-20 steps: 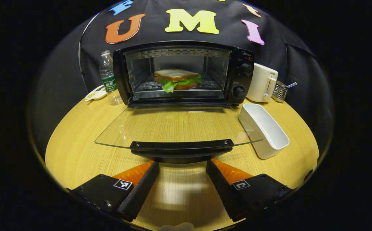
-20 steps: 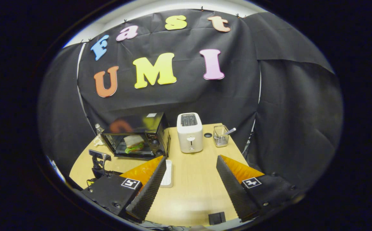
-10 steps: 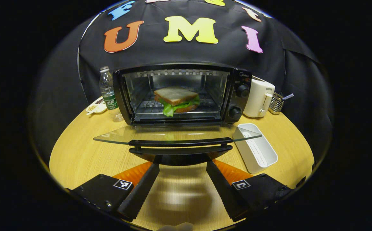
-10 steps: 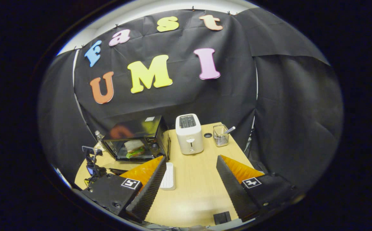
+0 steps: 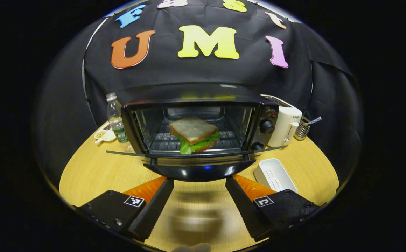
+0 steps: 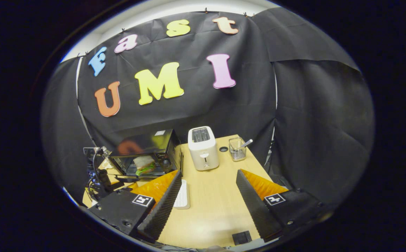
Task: Open the electric oven with the left hand, put the food in, and close the electric oven.
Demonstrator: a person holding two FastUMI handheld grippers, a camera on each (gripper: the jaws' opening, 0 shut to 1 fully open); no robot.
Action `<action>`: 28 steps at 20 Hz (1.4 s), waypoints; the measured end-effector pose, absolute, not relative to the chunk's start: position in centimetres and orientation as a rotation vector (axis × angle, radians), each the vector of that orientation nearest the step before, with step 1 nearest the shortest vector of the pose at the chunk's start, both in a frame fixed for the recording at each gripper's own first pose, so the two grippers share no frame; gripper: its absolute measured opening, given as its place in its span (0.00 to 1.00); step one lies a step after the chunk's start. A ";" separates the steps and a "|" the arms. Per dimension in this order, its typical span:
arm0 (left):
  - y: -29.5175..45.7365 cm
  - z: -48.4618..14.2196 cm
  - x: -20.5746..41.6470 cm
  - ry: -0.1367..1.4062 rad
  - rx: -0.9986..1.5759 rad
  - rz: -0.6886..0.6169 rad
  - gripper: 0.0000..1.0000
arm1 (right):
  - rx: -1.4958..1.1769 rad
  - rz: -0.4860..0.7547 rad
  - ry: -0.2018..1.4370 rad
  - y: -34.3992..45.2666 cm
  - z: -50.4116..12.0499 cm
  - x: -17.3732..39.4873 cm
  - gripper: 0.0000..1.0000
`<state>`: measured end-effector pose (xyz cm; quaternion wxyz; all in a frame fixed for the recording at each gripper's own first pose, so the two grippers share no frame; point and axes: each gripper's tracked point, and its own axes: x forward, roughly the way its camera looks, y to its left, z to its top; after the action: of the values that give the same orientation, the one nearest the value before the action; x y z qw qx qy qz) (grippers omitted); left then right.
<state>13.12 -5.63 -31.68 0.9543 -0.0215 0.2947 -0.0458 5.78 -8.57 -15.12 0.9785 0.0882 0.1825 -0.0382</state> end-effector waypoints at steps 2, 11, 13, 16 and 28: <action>-5.6 -30.8 14.0 0.586 -0.053 -0.090 0.98 | 0.180 -0.081 0.364 -8.6 -14.9 5.9 1.00; -5.2 -28.2 17.2 0.532 -0.073 -0.077 0.97 | 0.167 -0.055 0.358 -7.9 -14.1 5.5 1.00; -5.0 -28.2 16.9 0.537 -0.065 -0.074 0.97 | 0.168 -0.049 0.360 -7.6 -14.1 5.4 1.00; -4.8 -27.8 16.8 0.526 -0.063 -0.070 0.97 | 0.167 -0.044 0.364 -7.4 -14.1 5.2 1.00; -2.1 -15.0 12.2 0.299 -0.040 -0.054 0.97 | 0.122 0.038 0.283 -3.5 -9.5 3.5 0.90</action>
<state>12.20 -2.10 -14.99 0.9883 -0.0199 0.1490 -0.0267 3.50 -3.49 -9.53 0.9880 0.0606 0.1409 0.0191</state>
